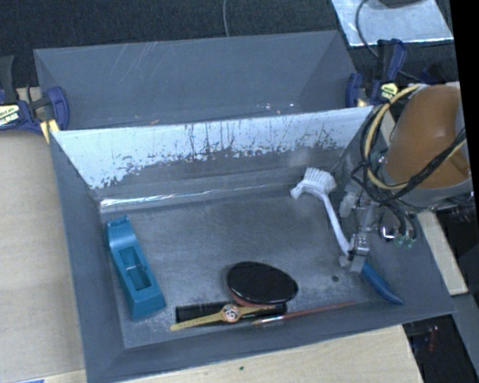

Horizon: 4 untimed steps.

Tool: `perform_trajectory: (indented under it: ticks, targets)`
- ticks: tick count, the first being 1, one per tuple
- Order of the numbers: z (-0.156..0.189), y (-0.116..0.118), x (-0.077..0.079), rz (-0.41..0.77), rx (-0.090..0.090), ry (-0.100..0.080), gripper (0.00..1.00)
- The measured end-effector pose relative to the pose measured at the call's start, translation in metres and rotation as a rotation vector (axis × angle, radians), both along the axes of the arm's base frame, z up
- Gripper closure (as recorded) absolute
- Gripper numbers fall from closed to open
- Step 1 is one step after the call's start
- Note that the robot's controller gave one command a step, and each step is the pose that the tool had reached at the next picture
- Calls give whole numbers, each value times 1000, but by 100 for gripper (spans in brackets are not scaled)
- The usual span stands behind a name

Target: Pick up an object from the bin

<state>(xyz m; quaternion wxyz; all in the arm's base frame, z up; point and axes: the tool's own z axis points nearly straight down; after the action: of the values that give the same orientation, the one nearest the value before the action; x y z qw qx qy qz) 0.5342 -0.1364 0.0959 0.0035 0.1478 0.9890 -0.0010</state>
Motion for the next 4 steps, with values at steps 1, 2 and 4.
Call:
perform_trajectory:
  ticks: [1,2,4]
  targets:
    - [-18,61,-22,-226,2,1,0]
    - [32,24,-6,-175,-1,-7,0]
    - [0,76,-20,-45,-1,-5,0]
